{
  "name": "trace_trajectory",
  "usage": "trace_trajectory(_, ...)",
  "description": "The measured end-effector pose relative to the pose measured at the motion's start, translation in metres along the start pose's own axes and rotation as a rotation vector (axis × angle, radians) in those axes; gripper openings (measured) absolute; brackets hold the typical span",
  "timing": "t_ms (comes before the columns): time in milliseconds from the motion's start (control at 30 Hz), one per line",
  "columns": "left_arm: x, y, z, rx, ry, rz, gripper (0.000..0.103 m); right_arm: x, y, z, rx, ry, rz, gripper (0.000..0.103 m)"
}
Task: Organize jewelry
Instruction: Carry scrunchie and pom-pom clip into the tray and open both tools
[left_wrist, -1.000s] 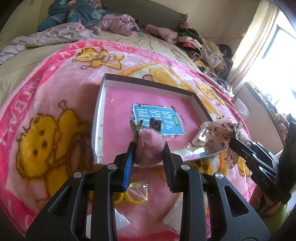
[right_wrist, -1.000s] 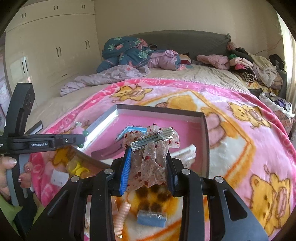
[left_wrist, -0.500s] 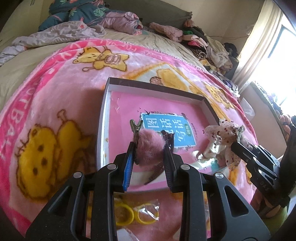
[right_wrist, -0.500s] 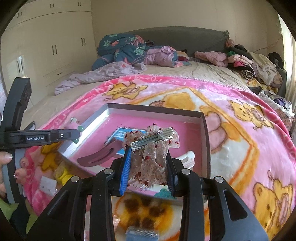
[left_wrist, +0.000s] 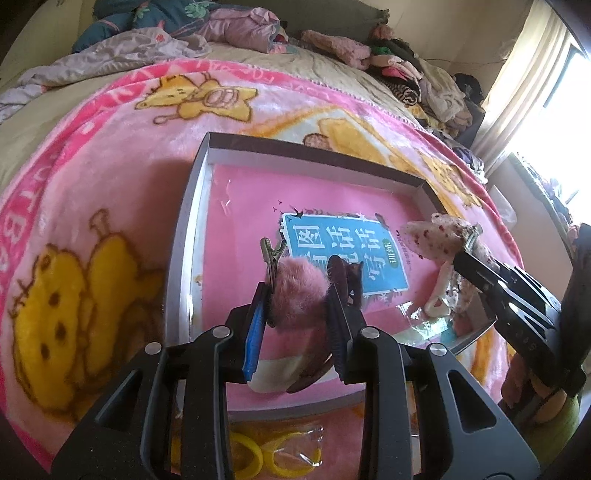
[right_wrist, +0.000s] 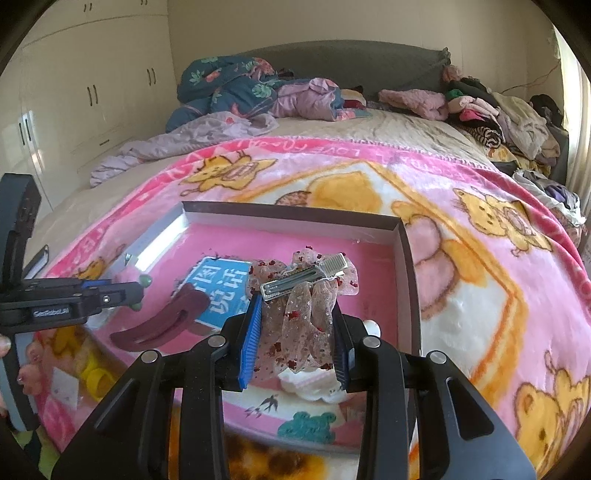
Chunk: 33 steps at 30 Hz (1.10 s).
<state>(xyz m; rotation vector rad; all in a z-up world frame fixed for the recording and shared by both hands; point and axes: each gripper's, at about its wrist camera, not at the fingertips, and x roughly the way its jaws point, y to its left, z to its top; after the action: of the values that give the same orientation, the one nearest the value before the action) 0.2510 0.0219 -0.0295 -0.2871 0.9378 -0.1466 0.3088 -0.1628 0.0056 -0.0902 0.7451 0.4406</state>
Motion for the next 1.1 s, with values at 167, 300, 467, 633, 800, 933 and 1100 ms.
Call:
trace_trajectory(167, 0.0, 0.001, -0.002, 0.004, -0.011, 0.006, 0.028, 0.017, -0.002, 0.002, 0.006, 0.028, 0.001, 0.032)
trace_trajectory(300, -0.003, 0.001, -0.003, 0.017, -0.022, 0.014, 0.034, 0.026, 0.001, 0.001, 0.011, 0.049, 0.008, 0.035)
trace_trajectory(467, -0.011, 0.003, -0.007, 0.006, -0.029, 0.0, 0.042, 0.033, 0.004, -0.003, 0.023, 0.08, 0.023, 0.041)
trace_trajectory(633, -0.02, 0.006, -0.011, -0.014, -0.043, -0.027, 0.049, 0.027, 0.007, -0.008, 0.022, 0.081, 0.028, 0.056)
trace_trajectory(800, -0.029, 0.007, -0.016, -0.019, -0.06, -0.024, 0.058, 0.012, 0.008, -0.012, 0.044, 0.057, 0.037, 0.068)
trace_trajectory(933, -0.035, 0.007, -0.02, -0.027, -0.067, -0.022, 0.065, -0.003, 0.009, -0.014, 0.042, 0.038, 0.036, 0.076)
trace_trajectory(1100, -0.045, 0.004, -0.024, -0.021, -0.081, -0.022, 0.075, -0.02, 0.011, -0.017, 0.041, 0.022, 0.04, 0.082)
